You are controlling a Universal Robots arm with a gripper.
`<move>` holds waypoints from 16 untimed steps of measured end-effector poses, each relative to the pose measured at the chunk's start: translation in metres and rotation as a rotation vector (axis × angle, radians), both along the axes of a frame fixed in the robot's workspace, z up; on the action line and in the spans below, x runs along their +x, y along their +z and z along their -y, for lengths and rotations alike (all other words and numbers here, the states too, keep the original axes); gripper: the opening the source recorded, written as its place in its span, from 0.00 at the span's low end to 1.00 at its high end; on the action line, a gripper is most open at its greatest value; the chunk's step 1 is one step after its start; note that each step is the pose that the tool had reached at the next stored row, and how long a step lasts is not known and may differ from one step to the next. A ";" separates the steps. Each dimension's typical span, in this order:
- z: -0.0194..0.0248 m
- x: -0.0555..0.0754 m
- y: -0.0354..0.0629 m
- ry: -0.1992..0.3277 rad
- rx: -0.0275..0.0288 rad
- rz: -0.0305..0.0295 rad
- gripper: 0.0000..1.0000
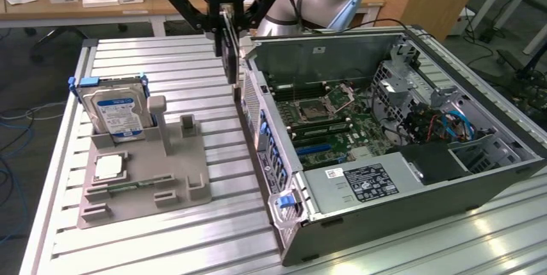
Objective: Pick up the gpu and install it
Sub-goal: 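Pick up the gpu and move the gpu toward the slot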
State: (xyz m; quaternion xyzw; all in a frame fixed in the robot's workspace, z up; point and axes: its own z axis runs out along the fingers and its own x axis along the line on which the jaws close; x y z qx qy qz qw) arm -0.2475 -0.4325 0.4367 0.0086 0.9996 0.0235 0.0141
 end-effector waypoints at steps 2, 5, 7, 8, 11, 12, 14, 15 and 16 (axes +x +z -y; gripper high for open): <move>0.0000 0.003 0.0000 0.000 0.0000 0.0000 0.28; 0.0000 0.007 0.0000 0.000 0.0000 0.0000 0.28; 0.0000 0.010 0.0000 0.000 0.0000 0.0000 0.28; 0.0000 0.011 -0.0001 0.000 0.0001 0.0001 0.28; 0.0000 0.015 0.0000 0.000 0.0000 0.0000 0.28; 0.0000 0.017 0.0000 0.000 0.0000 0.0001 0.28; 0.0000 0.020 0.0000 0.000 0.0000 0.0001 0.28; 0.0000 0.022 0.0000 0.000 0.0001 0.0000 0.28; 0.0000 0.023 0.0000 0.000 0.0001 0.0000 0.28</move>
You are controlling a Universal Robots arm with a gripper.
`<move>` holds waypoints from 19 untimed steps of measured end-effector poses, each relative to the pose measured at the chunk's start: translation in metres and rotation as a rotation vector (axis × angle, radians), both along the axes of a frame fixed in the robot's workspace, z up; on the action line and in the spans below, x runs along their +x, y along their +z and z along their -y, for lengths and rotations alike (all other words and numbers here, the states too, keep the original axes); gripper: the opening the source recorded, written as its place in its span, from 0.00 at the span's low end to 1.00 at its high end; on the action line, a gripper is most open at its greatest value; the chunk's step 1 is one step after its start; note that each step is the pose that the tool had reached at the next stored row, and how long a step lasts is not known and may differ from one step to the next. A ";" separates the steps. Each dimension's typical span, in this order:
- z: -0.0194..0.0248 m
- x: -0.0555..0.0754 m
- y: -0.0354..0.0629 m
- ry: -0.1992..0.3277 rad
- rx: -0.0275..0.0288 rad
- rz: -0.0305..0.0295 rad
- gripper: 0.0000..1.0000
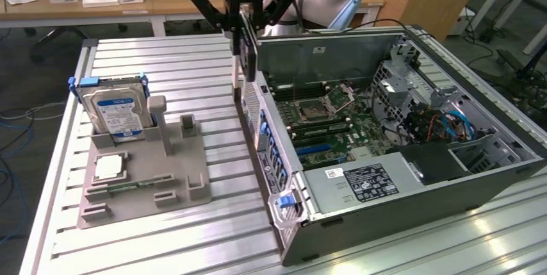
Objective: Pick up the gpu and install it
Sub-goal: 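Pick up the gpu and move the gpu toward the slot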
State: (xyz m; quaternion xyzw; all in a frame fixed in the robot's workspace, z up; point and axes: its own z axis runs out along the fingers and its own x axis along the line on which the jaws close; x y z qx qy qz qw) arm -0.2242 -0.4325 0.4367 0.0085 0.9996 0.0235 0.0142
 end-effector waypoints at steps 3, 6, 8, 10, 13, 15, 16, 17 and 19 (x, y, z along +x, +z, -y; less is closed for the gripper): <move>0.0000 0.004 0.0000 0.000 0.0000 0.0000 0.28; 0.0000 0.007 0.0000 0.000 -0.0001 0.0000 0.28; 0.0000 0.009 0.0000 0.000 0.0000 0.0000 0.28; 0.0000 0.012 0.0000 0.000 -0.0001 -0.0001 0.28; 0.0000 0.016 0.0000 0.001 0.0000 0.0000 0.28; 0.0000 0.020 0.0000 0.001 0.0000 -0.0001 0.28; 0.0000 0.022 0.0000 0.001 -0.0001 -0.0003 0.28; 0.0000 0.023 0.0000 0.001 0.0000 -0.0003 0.28; 0.0000 0.026 0.0000 0.001 0.0000 -0.0003 0.28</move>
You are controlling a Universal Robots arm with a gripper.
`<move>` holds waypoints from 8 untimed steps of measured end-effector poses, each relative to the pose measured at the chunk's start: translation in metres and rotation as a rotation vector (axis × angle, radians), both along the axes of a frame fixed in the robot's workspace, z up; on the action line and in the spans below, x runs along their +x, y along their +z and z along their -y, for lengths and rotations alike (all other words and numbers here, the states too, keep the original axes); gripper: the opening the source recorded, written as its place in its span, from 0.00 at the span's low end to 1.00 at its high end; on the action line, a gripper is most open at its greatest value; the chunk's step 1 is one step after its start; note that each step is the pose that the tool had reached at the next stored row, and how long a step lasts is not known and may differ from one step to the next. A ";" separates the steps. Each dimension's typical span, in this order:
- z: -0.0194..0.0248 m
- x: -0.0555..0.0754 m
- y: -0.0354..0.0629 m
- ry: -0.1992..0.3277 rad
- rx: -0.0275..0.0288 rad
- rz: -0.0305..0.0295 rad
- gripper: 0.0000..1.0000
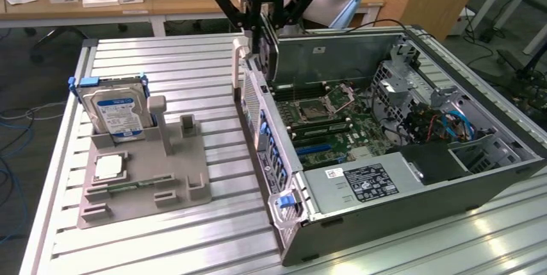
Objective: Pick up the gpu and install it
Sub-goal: 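Pick up the gpu and move the gpu toward the slot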
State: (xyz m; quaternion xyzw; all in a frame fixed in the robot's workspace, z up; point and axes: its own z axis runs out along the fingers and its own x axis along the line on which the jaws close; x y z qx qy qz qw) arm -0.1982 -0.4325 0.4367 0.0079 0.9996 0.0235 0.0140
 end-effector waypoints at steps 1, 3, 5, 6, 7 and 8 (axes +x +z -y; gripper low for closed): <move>0.0000 0.001 0.0000 0.000 0.0001 0.0000 0.28; 0.0000 0.003 0.0000 0.000 0.0000 0.0000 0.28; 0.0000 0.006 0.0000 0.000 0.0000 -0.0001 0.28; 0.0000 0.008 0.0000 0.000 0.0000 -0.0001 0.28; 0.0000 0.009 0.0000 0.000 0.0000 -0.0002 0.28; 0.0000 0.010 0.0000 0.000 -0.0001 -0.0001 0.28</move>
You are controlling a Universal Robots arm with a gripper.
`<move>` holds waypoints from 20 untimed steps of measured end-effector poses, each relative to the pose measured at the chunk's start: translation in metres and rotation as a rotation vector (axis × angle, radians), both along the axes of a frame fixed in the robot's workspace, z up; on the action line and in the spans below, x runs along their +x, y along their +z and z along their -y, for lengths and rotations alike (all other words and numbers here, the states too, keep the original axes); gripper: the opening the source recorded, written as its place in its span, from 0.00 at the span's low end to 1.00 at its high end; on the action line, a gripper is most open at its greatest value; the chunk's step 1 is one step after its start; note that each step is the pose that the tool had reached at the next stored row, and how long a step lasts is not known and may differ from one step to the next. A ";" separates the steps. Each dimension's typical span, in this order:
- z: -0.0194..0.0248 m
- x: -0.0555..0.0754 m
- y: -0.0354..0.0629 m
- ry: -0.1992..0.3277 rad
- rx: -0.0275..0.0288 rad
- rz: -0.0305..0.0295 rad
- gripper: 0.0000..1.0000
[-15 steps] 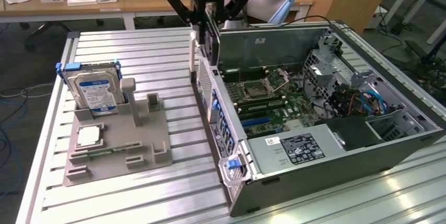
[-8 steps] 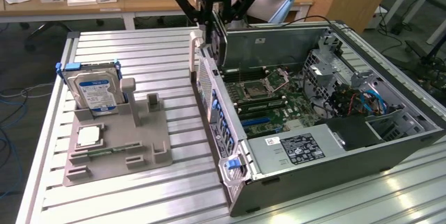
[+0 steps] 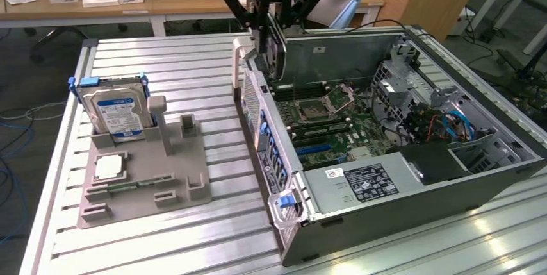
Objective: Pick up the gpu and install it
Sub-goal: 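Pick up the gpu and move the gpu toward the slot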
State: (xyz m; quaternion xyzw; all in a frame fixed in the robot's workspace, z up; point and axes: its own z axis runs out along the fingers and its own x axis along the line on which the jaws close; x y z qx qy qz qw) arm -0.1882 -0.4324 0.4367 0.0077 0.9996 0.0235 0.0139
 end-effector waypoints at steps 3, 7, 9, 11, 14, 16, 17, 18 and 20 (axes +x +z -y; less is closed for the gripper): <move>0.0000 0.003 0.0000 0.000 0.0001 0.0000 0.28; 0.0000 0.006 0.0000 0.000 0.0000 -0.0001 0.28; 0.0000 0.008 0.0000 0.000 0.0000 0.0000 0.28; 0.0000 0.010 0.0000 0.000 0.0000 0.0000 0.28; 0.0000 0.013 0.0000 0.000 0.0001 0.0000 0.28; 0.0000 0.014 0.0000 0.000 0.0001 0.0000 0.28; 0.0000 0.015 0.0000 0.000 0.0001 0.0000 0.28; 0.0000 0.016 0.0000 0.000 0.0000 0.0000 0.28; 0.0000 0.019 0.0000 0.000 0.0001 0.0000 0.28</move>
